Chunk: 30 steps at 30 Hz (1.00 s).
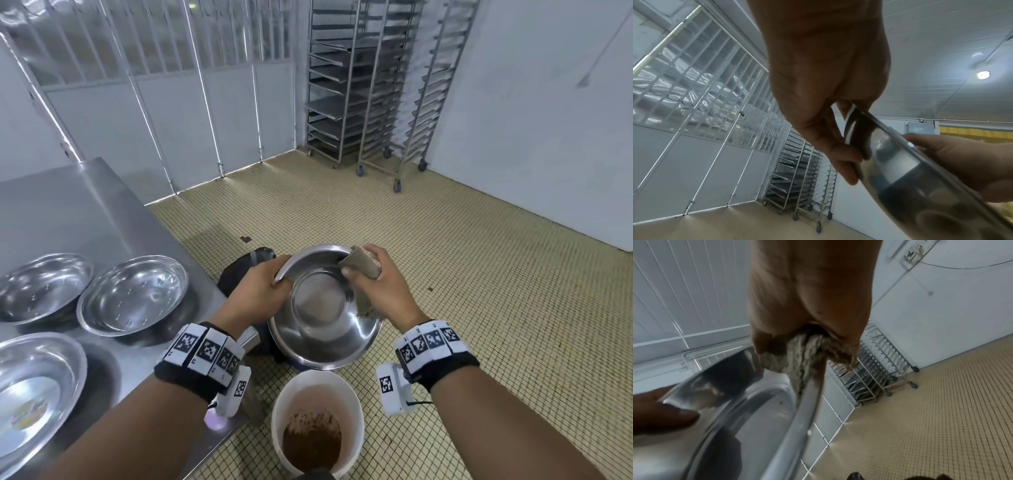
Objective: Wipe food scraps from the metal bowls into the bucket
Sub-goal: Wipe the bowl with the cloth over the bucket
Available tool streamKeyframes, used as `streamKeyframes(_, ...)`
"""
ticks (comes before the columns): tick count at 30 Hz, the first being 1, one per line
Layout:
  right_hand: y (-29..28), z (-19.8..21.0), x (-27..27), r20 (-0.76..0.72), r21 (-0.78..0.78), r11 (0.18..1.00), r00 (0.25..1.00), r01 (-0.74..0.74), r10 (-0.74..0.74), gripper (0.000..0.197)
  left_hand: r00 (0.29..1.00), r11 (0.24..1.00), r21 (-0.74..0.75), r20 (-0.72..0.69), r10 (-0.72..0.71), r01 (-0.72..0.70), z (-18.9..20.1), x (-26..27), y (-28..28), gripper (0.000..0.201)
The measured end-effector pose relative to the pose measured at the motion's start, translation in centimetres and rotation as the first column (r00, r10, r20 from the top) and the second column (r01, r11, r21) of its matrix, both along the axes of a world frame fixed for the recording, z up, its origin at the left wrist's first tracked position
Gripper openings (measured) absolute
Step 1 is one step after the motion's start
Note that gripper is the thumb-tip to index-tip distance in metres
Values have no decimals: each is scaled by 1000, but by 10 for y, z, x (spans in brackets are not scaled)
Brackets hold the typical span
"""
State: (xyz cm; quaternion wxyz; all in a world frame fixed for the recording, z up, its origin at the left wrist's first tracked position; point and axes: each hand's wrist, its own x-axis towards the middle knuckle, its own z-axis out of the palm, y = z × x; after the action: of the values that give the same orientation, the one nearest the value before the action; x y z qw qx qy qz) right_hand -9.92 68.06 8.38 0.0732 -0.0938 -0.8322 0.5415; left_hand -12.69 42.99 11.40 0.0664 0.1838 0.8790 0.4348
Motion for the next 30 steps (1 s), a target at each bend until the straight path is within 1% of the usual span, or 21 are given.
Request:
streamKeyframes(1,1,3,0,27,-15,1000,999,-19,19,68,1000,1000,9,7,6,-6,-2,1,-2,24)
streamKeyframes(2,3,6,0,32,-16,999,999,-41,42,62,1000,1000,23,16,9,-10,-2,3,-3,24)
streamKeyframes(4,2,9,1,-4,6,996,996,-84,84,43,1000,998,65,25,9,-11,-4,5,-4,25)
streamKeyframes(6,0,6,4,-45,-10,998,997,-67,66,34,999,994,107,15,32,-33,-4,7,-3,26)
streamKeyframes(7,-3,2,4,-57,-28,999,998,-36,35,32,998,989,131,5,68,-68,-4,8,-3,24)
streamKeyframes(10,-15,-9,9,-61,-56,996,996,66,-70,30,974,945,243,-10,227,-218,-7,10,-2,20)
streamKeyframes(11,-17,-10,10,-58,-40,995,994,87,-89,30,968,934,268,-22,250,-235,-8,10,-3,21)
streamKeyframes(13,-16,-7,9,-66,16,996,994,91,-90,31,972,948,245,-67,224,-201,-10,10,-4,20)
streamKeyframes(15,-10,5,2,-84,89,994,995,58,-51,29,981,973,193,-122,151,-126,-9,11,-6,22)
streamKeyframes(17,-5,20,-5,-98,139,990,995,39,-25,26,982,973,217,-147,119,-85,-4,14,-4,28)
streamKeyframes(18,-3,27,-7,-111,139,989,993,43,-28,25,978,968,239,-170,121,-78,-1,14,-3,31)
streamKeyframes(21,-6,30,-8,-142,97,992,988,80,-66,29,953,944,311,-236,190,-111,5,13,-1,31)
streamKeyframes(23,-10,24,-6,-135,82,993,988,85,-74,34,934,898,396,-205,291,-193,7,10,0,30)
streamKeyframes(25,-12,21,-7,-126,80,993,989,82,-72,39,919,868,441,-199,342,-227,9,9,1,31)
streamKeyframes(27,-11,31,-12,-154,77,992,985,96,-83,33,907,880,431,-258,334,-201,12,7,2,31)
streamKeyframes(30,-6,60,-22,-248,71,989,962,131,-110,25,878,909,392,-375,299,-142,22,-2,0,35)
